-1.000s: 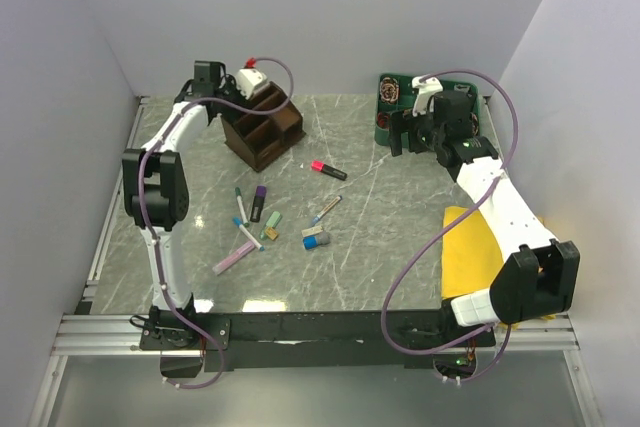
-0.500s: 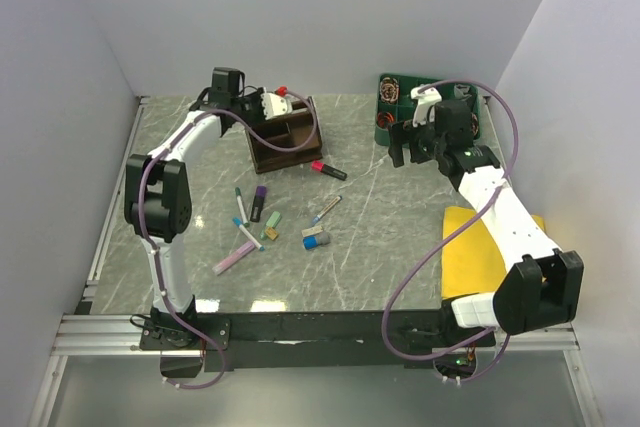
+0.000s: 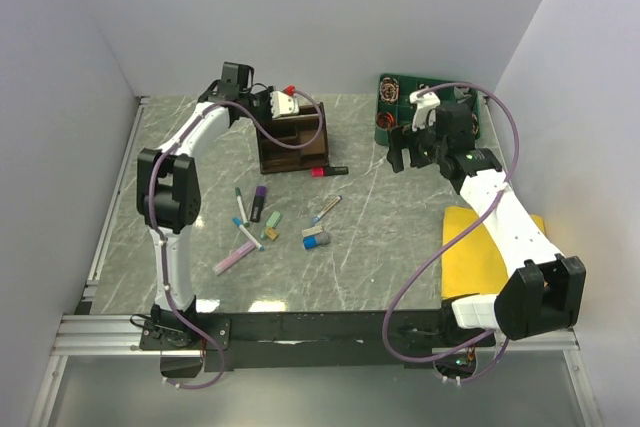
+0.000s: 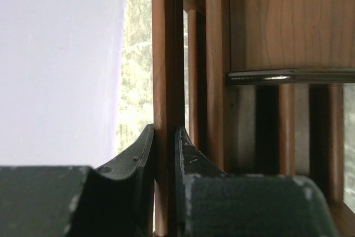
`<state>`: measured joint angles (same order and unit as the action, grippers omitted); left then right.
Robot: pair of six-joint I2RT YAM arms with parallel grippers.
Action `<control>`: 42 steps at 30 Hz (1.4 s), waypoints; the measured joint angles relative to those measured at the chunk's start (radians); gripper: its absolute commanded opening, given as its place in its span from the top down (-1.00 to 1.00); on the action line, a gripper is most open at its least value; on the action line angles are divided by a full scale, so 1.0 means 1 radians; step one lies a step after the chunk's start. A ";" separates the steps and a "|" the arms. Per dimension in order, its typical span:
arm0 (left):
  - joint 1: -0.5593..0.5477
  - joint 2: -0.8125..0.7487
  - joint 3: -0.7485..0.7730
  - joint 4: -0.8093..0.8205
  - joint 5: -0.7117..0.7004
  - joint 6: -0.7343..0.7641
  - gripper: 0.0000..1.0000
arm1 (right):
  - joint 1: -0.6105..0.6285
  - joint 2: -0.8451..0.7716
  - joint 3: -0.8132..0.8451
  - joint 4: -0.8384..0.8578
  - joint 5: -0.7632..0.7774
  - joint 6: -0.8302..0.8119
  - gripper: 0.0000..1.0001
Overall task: Sort the stationery into containers
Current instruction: Move the storage box to the center of the board.
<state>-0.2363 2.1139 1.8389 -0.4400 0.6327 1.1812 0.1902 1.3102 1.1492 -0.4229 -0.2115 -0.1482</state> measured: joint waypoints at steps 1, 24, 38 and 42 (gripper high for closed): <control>0.000 0.021 0.028 -0.012 0.003 -0.007 0.80 | 0.000 -0.002 0.000 -0.005 -0.004 -0.001 -1.00; -0.043 0.096 0.089 -0.004 0.050 -0.016 0.75 | 0.000 0.059 -0.003 -0.179 -0.224 -0.229 -1.00; -0.106 0.033 -0.017 0.050 0.078 -0.015 0.71 | 0.000 0.045 -0.007 -0.193 -0.247 -0.253 -0.99; -0.111 0.052 0.013 0.026 0.084 -0.034 0.57 | 0.000 0.036 -0.009 -0.193 -0.250 -0.255 -0.98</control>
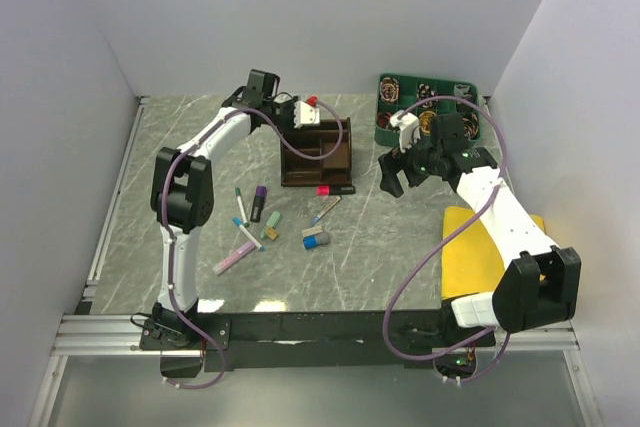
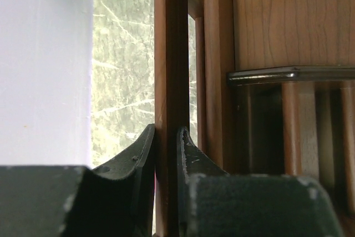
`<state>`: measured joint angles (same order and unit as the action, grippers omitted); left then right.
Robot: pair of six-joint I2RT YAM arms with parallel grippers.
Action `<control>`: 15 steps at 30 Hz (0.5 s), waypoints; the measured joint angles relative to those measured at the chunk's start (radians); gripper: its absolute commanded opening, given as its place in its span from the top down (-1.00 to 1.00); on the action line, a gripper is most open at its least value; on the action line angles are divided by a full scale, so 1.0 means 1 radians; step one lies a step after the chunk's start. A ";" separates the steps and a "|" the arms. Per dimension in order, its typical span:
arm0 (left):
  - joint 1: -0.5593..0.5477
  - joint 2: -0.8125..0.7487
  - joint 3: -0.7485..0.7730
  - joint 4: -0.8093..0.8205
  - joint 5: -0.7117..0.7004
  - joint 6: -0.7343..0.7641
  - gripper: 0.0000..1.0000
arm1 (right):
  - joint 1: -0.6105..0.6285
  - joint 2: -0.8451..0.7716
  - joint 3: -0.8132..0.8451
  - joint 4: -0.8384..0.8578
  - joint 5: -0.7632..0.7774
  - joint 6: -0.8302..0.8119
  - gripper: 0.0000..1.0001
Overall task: Sort the stationery into containers
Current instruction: Move the storage box to the center of the board.
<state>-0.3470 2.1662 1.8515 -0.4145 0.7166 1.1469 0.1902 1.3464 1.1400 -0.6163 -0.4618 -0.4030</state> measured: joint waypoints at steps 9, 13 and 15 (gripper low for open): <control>-0.002 0.067 0.084 0.005 0.019 -0.021 0.13 | 0.001 0.011 -0.001 -0.007 -0.028 -0.041 -0.94; 0.001 0.059 0.066 0.070 0.018 -0.084 -0.28 | 0.007 0.067 0.019 -0.031 -0.060 -0.117 -0.92; 0.006 0.040 0.041 0.124 0.010 -0.125 -0.43 | 0.018 0.100 0.026 -0.035 -0.073 -0.183 -0.95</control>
<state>-0.3405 2.2063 1.8923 -0.2905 0.7269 1.0222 0.2081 1.4460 1.1664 -0.6514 -0.5346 -0.5858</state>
